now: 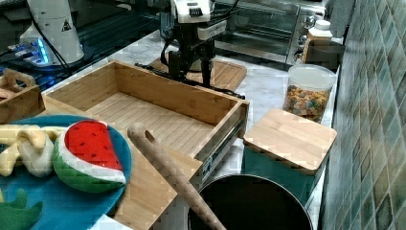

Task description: Open the drawer.

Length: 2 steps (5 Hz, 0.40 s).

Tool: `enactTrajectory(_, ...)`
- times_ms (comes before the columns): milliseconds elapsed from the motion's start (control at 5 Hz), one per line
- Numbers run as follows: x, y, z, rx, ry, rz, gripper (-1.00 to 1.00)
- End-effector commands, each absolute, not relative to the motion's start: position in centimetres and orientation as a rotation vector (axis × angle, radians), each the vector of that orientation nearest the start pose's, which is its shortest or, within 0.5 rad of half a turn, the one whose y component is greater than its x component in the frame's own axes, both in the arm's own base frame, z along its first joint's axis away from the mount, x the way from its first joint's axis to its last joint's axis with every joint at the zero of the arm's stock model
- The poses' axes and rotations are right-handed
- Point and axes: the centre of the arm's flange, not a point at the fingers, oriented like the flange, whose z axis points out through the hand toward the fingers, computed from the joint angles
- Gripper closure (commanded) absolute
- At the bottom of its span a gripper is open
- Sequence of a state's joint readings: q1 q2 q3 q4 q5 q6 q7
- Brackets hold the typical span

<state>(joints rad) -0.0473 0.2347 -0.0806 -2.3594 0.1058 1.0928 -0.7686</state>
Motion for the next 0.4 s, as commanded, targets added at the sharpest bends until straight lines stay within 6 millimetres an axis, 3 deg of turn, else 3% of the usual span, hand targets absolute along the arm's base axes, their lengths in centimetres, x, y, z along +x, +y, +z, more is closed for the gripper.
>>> enactTrajectory(200,48.29,5.51,22.62,-3.063,0.169,0.048,-1.00)
enactTrajectory(400,48.28,5.51,22.61,-3.063,0.169,0.048,-1.00)
